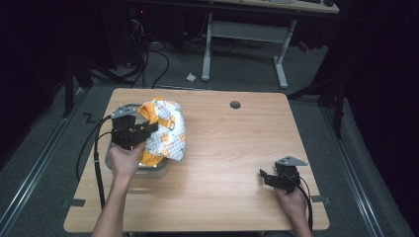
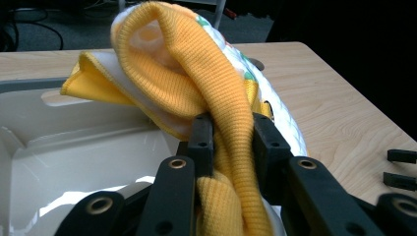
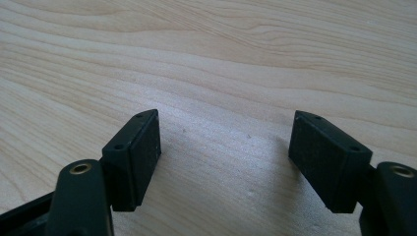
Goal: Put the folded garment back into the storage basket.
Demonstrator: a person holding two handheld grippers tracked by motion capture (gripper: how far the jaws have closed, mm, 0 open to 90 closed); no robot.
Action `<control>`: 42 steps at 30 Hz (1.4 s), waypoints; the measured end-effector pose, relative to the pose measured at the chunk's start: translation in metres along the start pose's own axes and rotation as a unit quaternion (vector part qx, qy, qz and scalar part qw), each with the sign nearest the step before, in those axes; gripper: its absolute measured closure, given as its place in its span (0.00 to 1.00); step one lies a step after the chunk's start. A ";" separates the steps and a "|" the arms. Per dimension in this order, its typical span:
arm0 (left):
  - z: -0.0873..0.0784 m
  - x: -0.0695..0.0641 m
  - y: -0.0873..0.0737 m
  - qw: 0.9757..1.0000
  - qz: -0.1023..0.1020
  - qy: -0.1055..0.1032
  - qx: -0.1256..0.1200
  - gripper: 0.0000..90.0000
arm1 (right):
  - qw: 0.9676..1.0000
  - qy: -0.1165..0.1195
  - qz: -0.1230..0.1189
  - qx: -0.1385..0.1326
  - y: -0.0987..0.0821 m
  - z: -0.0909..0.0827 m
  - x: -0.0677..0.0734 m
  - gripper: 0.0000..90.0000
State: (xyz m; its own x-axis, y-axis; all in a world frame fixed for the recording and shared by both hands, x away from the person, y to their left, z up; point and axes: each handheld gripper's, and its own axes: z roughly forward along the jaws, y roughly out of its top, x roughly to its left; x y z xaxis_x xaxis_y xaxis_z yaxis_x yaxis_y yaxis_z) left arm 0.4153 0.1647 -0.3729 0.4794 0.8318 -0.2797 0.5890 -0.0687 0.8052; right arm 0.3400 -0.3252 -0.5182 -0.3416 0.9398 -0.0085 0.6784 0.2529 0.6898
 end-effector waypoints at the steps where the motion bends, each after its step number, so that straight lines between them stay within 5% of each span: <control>1: -0.001 0.001 0.000 1.000 0.000 0.002 0.000 0.82 | 1.000 0.000 0.000 0.000 0.000 0.000 0.000 0.31; 17: -0.009 0.021 -0.005 1.000 -0.007 0.024 0.006 0.82 | 1.000 0.000 0.000 0.000 0.000 0.000 0.000 0.32; 29: -0.007 0.035 -0.010 0.999 -0.022 0.020 0.016 0.82 | 1.000 0.000 0.001 0.000 0.000 0.000 0.000 0.31; 42: 0.010 0.042 -0.014 0.997 0.001 0.056 0.049 0.81 | 1.000 0.000 0.000 0.000 0.000 0.000 0.000 0.31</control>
State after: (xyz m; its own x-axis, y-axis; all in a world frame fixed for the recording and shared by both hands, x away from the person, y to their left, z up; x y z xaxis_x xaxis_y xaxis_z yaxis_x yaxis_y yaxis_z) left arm 0.4336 0.1955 -0.4009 0.4092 0.8871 -0.2136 0.6514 -0.1201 0.7492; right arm 0.3403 -0.3249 -0.5182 -0.3405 0.9402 -0.0084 0.6789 0.2521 0.6896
